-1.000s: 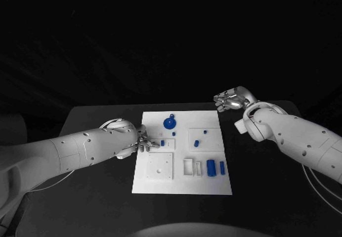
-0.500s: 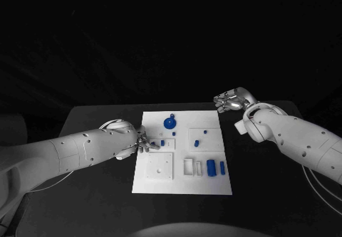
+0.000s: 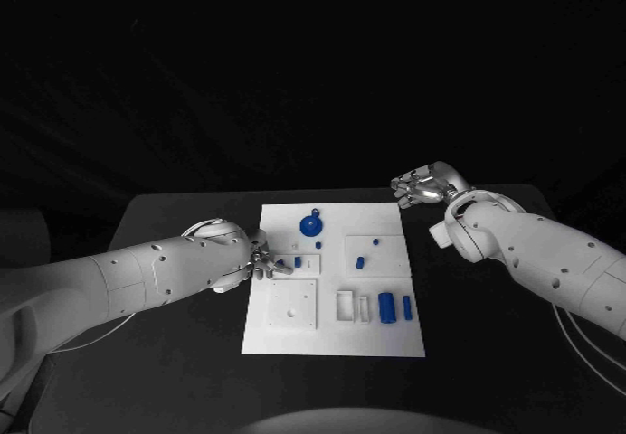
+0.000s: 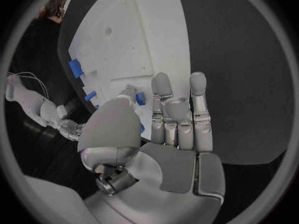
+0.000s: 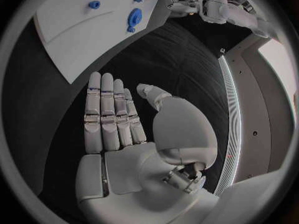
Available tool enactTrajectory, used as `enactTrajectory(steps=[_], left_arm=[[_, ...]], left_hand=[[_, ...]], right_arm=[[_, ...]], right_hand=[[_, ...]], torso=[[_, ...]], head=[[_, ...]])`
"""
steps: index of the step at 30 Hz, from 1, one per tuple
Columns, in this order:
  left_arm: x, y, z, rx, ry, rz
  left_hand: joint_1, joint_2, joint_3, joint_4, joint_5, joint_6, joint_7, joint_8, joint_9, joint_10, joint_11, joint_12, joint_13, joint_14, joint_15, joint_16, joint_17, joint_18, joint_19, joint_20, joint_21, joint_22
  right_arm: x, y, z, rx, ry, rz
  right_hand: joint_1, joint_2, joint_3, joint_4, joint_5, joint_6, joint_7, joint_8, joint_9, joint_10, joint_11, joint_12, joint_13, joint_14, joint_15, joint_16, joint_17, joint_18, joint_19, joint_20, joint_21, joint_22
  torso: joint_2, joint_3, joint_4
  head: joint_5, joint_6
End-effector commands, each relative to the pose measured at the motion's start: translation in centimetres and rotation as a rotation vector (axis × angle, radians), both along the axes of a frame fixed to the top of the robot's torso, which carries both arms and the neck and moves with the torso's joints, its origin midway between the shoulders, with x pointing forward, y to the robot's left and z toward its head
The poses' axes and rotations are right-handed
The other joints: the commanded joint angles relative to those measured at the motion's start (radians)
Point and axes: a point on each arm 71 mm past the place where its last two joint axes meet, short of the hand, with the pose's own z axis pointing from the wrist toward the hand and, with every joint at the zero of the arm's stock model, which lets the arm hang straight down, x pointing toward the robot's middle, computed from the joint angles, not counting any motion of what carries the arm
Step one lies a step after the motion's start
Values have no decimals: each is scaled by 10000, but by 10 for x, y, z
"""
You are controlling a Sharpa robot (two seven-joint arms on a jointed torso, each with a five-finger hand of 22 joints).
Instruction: Assemble the parts on the task board
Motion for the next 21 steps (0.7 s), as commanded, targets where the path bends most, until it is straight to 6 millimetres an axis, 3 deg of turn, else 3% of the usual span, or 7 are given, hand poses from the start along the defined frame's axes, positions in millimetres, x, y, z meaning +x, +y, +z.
enactTrajectory(steps=[1,6,21], left_arm=[[-1,-4,0,-370,-57,-133],[-2,-4,0,-486,-120,-143],[-6,3,3,-666,-277,-54]], left_hand=[[6,-231,-79,153,-47,5,12,-27,-9,489,-29,-16,-15,-41,-60,-60,-48,-153,-15,-18,-63,153],[44,-352,-185,191,-47,-8,24,-59,-41,492,-22,-74,-54,-47,-60,-134,-108,-153,-21,-19,-88,150],[159,-363,-210,175,-48,-23,39,-101,-90,493,-13,-137,-107,-34,-57,-226,-121,-153,-14,-15,-151,141]], right_arm=[[0,1,0,-26,7,126],[0,1,-1,-27,17,120],[-1,-1,-3,-38,85,85]], right_hand=[[-95,28,1,30,56,-18,61,-30,-4,-31,53,-18,-14,20,9,-61,-13,14,-56,-3,50,-13],[-93,31,-10,30,69,-27,62,-29,-3,-42,54,-19,-14,19,10,-62,-19,15,-61,0,41,-16],[-93,31,-10,30,69,-27,62,-29,-3,-42,54,-19,-14,19,10,-62,-19,15,-61,0,41,-16]], torso=[[-3,2,4],[-6,0,1],[-2,-2,6]], head=[[-24,-8],[-25,-10],[-25,-11]])
